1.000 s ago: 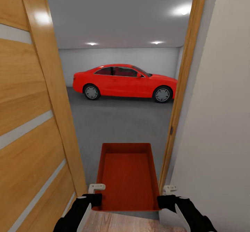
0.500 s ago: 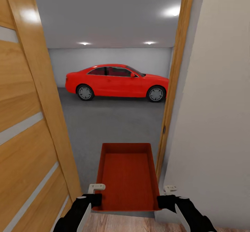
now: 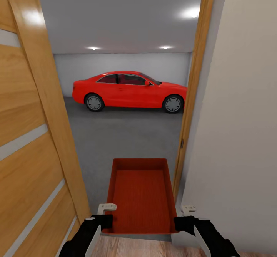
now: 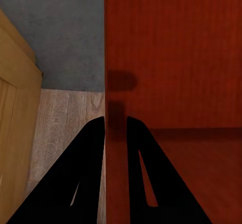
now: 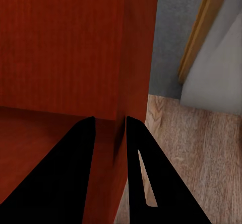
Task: Move the two storage containers from the living room to the garage. In the garage, place one container on the floor and stack the other container on top of it (either order is fine).
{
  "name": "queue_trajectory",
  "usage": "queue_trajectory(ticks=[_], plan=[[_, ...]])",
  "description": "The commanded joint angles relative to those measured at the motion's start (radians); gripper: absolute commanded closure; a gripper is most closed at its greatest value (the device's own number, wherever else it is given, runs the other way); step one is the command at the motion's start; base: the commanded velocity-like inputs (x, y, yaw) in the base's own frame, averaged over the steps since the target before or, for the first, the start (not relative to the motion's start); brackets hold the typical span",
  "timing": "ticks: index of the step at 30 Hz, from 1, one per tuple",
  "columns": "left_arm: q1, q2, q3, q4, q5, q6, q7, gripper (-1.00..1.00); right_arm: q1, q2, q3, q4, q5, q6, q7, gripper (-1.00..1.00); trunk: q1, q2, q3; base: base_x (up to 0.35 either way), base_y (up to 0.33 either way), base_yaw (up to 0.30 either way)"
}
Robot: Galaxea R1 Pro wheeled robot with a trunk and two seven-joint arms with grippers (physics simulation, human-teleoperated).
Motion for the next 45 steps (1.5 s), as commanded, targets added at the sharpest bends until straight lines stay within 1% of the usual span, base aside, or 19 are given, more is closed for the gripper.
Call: queue_trajectory(ticks=[1,6,19,41,45], plan=[[-0.001,-0.012,0.009,-0.002,-0.012,0.007,0.007,1.0,0.0,0.009,0.027,-0.003,-0.007,0.005,0.002,1.0,0.0,-0.002,-0.002,0.0,0.0,0.0],[-0.001,-0.011,0.009,-0.002,-0.012,0.007,0.007,1.0,0.0,0.009,0.028,-0.003,-0.007,0.005,0.002,1.0,0.0,-0.002,-0.002,0.019,0.024,0.0],[-0.001,-0.01,0.009,-0.001,-0.012,0.007,0.007,1.0,0.0,0.009,0.028,-0.003,-0.007,0.005,0.002,1.0,0.0,-0.002,-0.002,0.14,0.182,0.0],[-0.001,-0.011,0.009,-0.001,-0.014,0.007,0.007,1.0,0.0,0.009,0.028,-0.003,-0.006,0.005,0.003,1.0,0.0,-0.002,-0.002,0.004,0.003,-0.001],[-0.001,-0.011,0.009,-0.001,-0.014,0.007,0.007,1.0,0.0,0.009,0.028,-0.003,-0.006,0.005,0.003,1.0,0.0,-0.002,-0.002,0.0,0.0,-0.162]])
